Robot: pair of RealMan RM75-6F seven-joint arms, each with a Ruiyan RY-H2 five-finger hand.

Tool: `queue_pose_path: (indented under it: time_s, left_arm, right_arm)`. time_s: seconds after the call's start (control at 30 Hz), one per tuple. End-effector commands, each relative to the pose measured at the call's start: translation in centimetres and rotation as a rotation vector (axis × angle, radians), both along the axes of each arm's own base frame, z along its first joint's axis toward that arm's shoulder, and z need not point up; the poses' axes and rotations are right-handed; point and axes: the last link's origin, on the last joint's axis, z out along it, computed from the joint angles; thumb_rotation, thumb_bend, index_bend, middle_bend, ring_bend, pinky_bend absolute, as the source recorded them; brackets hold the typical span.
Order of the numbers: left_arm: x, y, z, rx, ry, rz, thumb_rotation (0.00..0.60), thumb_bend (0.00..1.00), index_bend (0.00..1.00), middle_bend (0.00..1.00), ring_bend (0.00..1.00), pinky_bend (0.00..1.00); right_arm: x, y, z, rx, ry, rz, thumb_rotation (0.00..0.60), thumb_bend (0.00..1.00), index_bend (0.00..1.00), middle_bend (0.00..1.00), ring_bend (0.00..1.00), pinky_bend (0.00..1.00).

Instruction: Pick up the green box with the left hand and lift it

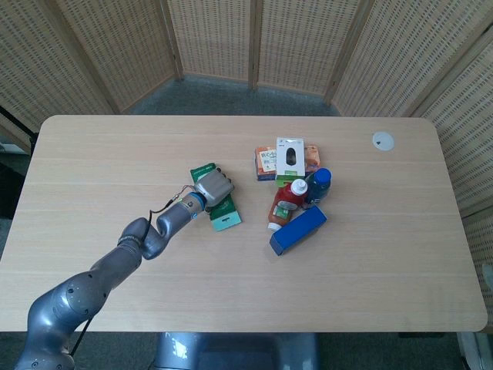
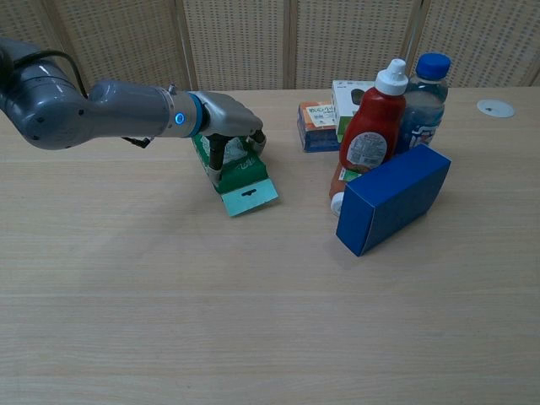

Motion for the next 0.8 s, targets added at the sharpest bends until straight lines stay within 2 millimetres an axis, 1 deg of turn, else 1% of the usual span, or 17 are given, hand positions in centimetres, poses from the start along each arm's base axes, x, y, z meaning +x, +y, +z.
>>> queue_pose_path:
  time_s: [0.03, 0.13, 0.23, 0.27, 0.37, 0.53, 0.67, 0.8]
  left_arm:
    - [-0.3, 0.1, 0.4, 0.01, -0.031, 0.017, 0.6, 0.0, 0.84, 0.83, 0.83, 0.8]
    - [-0.3, 0.4, 1.3, 0.033, -0.086, 0.023, 0.6, 0.0, 0.86, 0.86, 0.88, 0.85]
    - [-0.2, 0.6, 2.6, 0.053, -0.175, 0.047, 0.6, 0.0, 0.86, 0.86, 0.89, 0.86]
    - [-0.1, 0.7, 3.1, 0.057, -0.202, 0.05, 0.6, 0.0, 0.86, 0.86, 0.89, 0.86]
    - [0.2, 0.8, 5.5, 0.081, -0.287, 0.04, 0.6, 0.0, 0.86, 0.86, 0.88, 0.86]
    - [1.1, 0.3, 11.2, 0.129, -0.44, 0.011, 0.6, 0.0, 0.86, 0.86, 0.88, 0.86]
    - [2.0, -0.8, 16.4, 0.182, -0.553, 0.004, 0.6, 0.0, 0.86, 0.86, 0.87, 0.85]
    - [3.2, -1.8, 20.8, 0.249, -0.654, 0.002, 0.6, 0.0, 0.86, 0.86, 0.87, 0.84]
  right_arm:
    - [0.1, 0.0, 0.0, 0.0, 0.001, 0.003, 0.13, 0.33, 0.0, 0.0, 0.0, 0.0]
    - [0.1, -0.1, 0.0, 0.001, -0.003, 0.007, 0.129, 0.33, 0.0, 0.0, 0.0, 0.0]
    - [0.1, -0.2, -0.2, 0.003, -0.007, 0.011, 0.13, 0.33, 0.0, 0.0, 0.0, 0.0]
    - [0.1, -0.2, -0.3, 0.005, -0.009, 0.013, 0.128, 0.34, 0.0, 0.0, 0.0, 0.0]
    - [0.0, -0.5, -0.7, 0.014, -0.017, 0.019, 0.126, 0.34, 0.0, 0.0, 0.0, 0.0]
    - [-0.1, -1.2, -1.6, 0.037, -0.037, 0.038, 0.127, 0.33, 0.0, 0.0, 0.0, 0.0]
    - [0.0, -1.8, -2.2, 0.053, -0.05, 0.065, 0.124, 0.34, 0.0, 0.0, 0.0, 0.0]
    - [0.1, -2.0, -2.7, 0.064, -0.057, 0.089, 0.127, 0.33, 0.0, 0.0, 0.0, 0.0]
